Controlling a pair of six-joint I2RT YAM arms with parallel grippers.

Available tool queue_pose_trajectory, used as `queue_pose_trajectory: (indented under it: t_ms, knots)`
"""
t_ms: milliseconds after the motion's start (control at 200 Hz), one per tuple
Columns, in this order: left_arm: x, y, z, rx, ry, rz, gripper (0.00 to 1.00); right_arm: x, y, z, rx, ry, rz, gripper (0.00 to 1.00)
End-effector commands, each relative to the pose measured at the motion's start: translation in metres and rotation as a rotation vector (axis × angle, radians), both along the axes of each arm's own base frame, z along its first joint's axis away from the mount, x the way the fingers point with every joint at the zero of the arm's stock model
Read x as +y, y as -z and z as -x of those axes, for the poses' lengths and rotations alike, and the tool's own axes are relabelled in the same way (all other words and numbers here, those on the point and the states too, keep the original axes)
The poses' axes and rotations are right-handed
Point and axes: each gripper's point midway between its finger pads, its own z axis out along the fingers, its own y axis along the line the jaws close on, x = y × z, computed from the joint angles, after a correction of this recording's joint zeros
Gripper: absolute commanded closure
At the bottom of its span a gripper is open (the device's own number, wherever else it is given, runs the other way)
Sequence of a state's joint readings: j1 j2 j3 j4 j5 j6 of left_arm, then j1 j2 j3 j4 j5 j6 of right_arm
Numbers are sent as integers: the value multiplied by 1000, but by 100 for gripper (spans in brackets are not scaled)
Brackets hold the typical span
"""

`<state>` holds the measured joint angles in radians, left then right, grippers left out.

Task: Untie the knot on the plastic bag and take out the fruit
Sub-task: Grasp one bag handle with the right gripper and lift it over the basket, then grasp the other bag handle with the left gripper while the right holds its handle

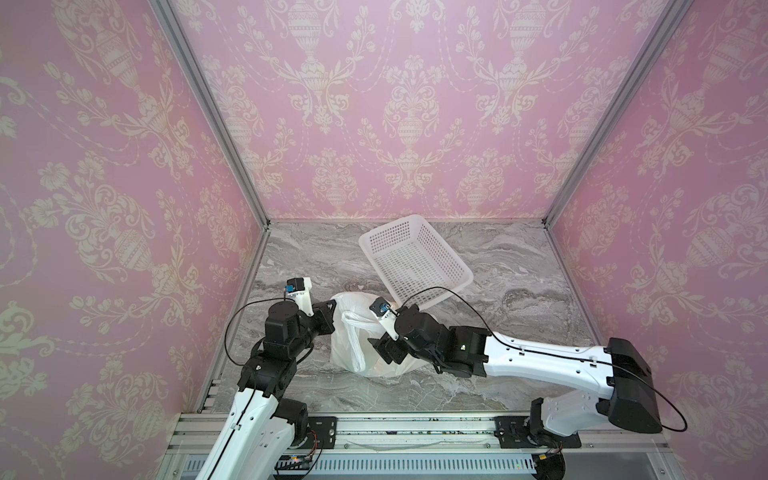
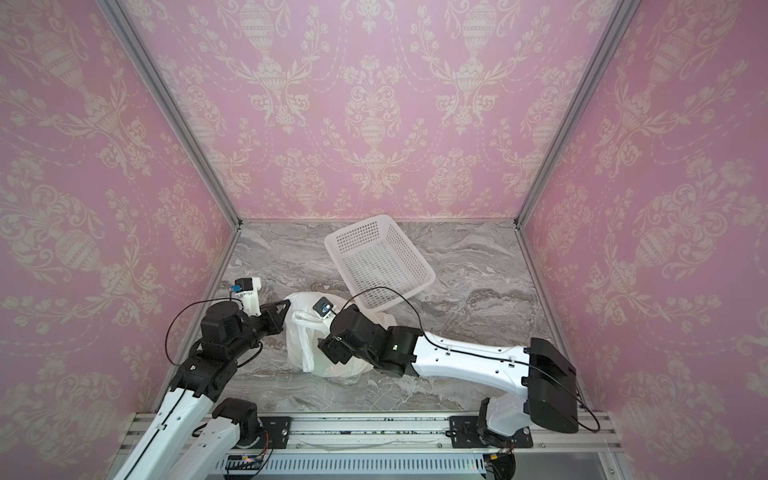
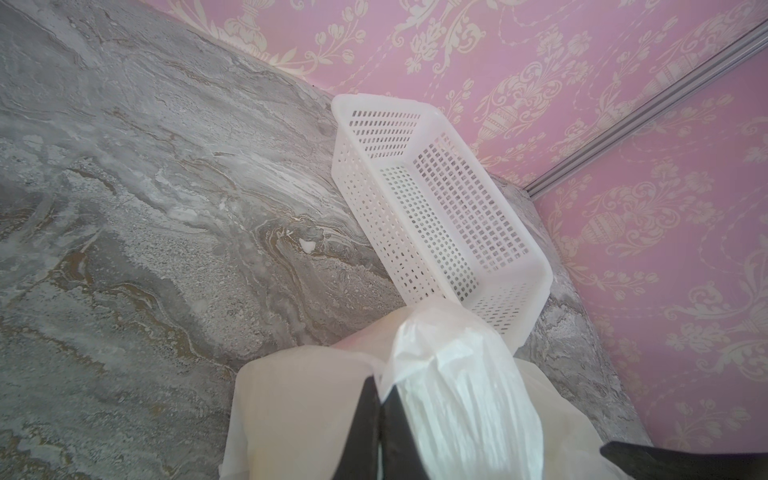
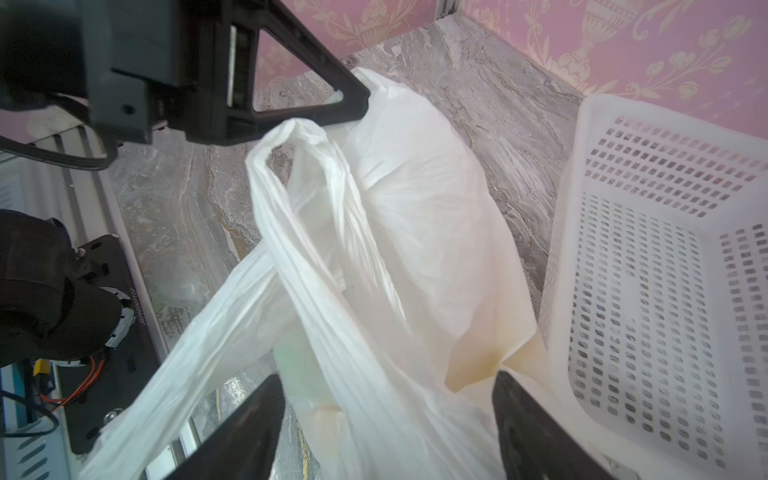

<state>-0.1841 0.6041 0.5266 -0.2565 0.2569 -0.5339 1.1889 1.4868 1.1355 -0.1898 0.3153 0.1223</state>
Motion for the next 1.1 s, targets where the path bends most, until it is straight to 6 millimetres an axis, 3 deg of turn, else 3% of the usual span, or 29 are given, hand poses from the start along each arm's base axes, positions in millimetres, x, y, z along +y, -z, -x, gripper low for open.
queue_pose_trajectory:
  t_ms: [0, 85, 280, 400, 495, 505, 540, 660, 921, 1096]
  knots:
    - [0, -9, 0, -22, 2, 19, 100, 0, -25, -24, -93, 102, 16, 26]
    - [0, -8, 0, -21, -1, 18, 100, 5, -29, -32, -87, 122, -1, 36]
    - [4, -6, -1, -17, -19, 3, 100, 3, -42, -39, -102, 156, -61, 83]
    - [8, -7, -3, -14, -40, -19, 77, -14, -44, -53, -78, 220, -115, 100]
    - [10, -5, -4, -6, -45, -34, 43, -36, -51, -72, -54, 293, -190, 100]
    - [10, -5, -4, -7, -44, -34, 38, -41, -41, -74, -44, 302, -177, 100]
    - [9, -6, -4, -11, -43, -36, 25, -51, -37, -80, -38, 332, -187, 100]
    - [11, -7, -1, -41, -46, -43, 1, -82, -28, -105, -16, 426, -204, 100]
    - [7, -21, 8, -113, -14, -22, 4, -138, 20, -165, 94, 610, -201, 100]
    - [-11, -30, 19, -171, 80, 28, 12, -157, 47, -188, 153, 668, -191, 100]
